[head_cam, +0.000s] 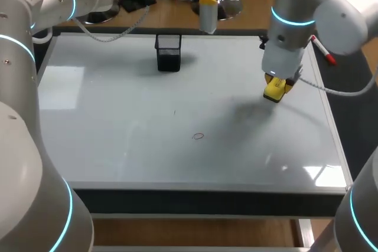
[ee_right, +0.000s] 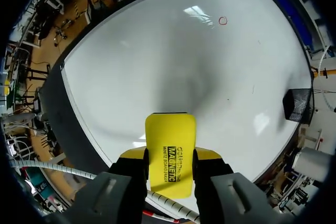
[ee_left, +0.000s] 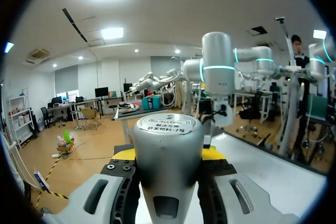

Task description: Pick up the inspection probe, press it on each red-marked spot on the whiteboard one by one, put down the probe, pick up the eraser, and wipe off all the red marks.

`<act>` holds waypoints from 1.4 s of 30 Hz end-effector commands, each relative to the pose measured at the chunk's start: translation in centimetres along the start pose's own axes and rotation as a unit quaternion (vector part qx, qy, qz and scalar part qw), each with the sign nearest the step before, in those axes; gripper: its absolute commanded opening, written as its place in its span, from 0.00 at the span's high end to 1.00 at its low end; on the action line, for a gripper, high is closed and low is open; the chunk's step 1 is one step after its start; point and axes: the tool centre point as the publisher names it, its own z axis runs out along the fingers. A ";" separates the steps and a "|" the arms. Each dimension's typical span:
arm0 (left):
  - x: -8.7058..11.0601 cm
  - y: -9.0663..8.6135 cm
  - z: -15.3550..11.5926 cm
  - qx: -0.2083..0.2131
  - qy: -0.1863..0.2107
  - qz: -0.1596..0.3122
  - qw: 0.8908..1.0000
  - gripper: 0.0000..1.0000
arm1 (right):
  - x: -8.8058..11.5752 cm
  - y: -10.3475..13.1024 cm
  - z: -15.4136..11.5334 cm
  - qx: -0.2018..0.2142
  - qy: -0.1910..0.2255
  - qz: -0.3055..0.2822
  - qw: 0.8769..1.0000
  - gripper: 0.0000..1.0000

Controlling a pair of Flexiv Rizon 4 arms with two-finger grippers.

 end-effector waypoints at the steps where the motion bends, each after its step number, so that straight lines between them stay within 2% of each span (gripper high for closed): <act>1: -0.7 0.2 -0.2 0.003 0.159 0.000 0.987 1.00 | 0.2 -0.2 0.0 -0.001 -0.001 -0.001 1.000 1.00; 20: -0.7 0.2 -0.2 0.003 0.159 0.000 0.987 1.00 | 0.2 -0.2 0.0 -0.001 -0.001 -0.001 1.000 1.00; 23: -0.2 0.3 0.2 0.010 0.157 0.003 0.988 1.00 | 0.2 -0.2 0.0 -0.001 -0.001 -0.001 1.000 1.00; 32: 2.8 -1.1 1.7 0.018 0.148 0.013 0.989 1.00 | 0.2 -0.2 0.0 -0.001 -0.001 -0.001 1.000 1.00; 42: 7.8 -2.1 2.9 0.014 0.130 0.022 0.991 1.00 | 0.2 -0.2 0.0 -0.001 -0.001 -0.001 1.000 1.00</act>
